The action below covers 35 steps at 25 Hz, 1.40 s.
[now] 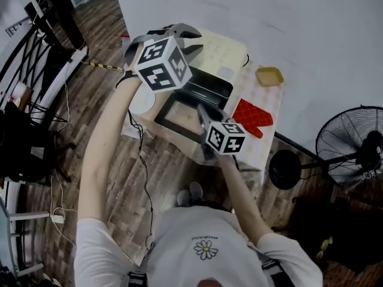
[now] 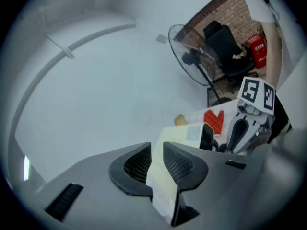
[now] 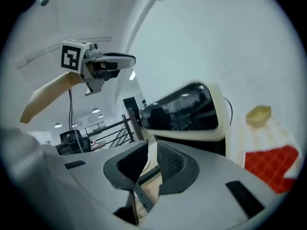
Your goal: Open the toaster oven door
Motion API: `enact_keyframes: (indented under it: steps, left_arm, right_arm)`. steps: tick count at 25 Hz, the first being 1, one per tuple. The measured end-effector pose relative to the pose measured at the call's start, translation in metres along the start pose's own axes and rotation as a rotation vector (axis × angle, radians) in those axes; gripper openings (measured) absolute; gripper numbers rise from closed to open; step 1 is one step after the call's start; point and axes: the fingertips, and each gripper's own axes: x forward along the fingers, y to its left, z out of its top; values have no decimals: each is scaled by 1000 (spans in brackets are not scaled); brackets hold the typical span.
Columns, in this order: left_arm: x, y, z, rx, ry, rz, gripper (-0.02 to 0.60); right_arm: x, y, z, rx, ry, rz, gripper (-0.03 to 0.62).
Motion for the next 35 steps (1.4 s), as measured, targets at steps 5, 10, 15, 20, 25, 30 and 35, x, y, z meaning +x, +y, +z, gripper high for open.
enact_keyframes:
  steps: [5, 10, 15, 20, 25, 30, 35]
  left_arm:
    - [-64, 40, 38, -260, -228, 197, 22]
    - [-128, 26, 36, -546, -392, 390, 18]
    - [-173, -23, 7, -822, -418, 616, 17]
    - [-176, -77, -24, -931, -373, 702, 17]
    - [-171, -114, -43, -1001, -301, 740, 17]
    - [-164, -139, -50, -1023, -253, 733, 17]
    - [-160, -142, -49, -1033, -266, 740, 17]
  right_arm:
    - [-15, 28, 100, -363, -160, -53, 55]
    - [-41, 59, 135, -460, -268, -46, 54]
    - [-69, 78, 143, -521, -348, -59, 32]
    - [-88, 79, 133, -526, -381, -94, 14]
    - [-94, 74, 106, -499, -356, -105, 11]
    - [-96, 73, 83, -521, -318, -118, 9]
    - [-95, 73, 77, -522, -312, -114, 9]
